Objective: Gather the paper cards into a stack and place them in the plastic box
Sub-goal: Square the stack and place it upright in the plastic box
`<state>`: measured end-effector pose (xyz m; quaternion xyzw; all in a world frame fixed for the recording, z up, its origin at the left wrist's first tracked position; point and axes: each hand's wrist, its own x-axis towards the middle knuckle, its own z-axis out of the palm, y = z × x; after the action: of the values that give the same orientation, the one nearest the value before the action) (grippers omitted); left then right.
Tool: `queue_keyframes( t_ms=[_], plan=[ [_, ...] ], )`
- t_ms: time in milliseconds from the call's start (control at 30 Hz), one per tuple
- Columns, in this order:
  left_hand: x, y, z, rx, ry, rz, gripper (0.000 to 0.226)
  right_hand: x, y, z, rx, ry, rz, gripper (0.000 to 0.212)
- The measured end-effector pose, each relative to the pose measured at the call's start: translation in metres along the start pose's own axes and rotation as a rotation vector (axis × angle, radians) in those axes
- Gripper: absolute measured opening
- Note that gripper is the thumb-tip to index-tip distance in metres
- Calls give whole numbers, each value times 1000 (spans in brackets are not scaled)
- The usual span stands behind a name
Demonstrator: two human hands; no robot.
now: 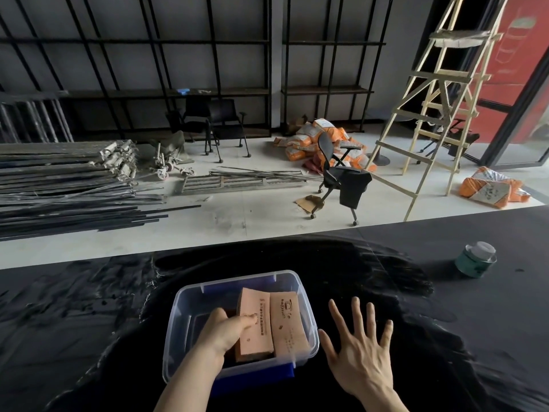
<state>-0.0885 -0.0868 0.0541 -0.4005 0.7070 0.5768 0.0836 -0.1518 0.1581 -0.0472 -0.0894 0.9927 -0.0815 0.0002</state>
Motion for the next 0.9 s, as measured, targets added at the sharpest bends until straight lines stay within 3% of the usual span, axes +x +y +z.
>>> queue_keyframes(
  t_ms=[133,400,567,900],
  plan=[
    [-1,3,4,155,-14,1,66,1,1,2,15,13,6,83],
    [-2,0,1,634,78,162,64,1,2,5,15,31,2,83],
    [-13,7,3,670,95,351,84,1,2,5,8,41,1,82],
    [-7,2,0,665,85,396,83,1,2,4,-8,35,-8,80]
  ],
)
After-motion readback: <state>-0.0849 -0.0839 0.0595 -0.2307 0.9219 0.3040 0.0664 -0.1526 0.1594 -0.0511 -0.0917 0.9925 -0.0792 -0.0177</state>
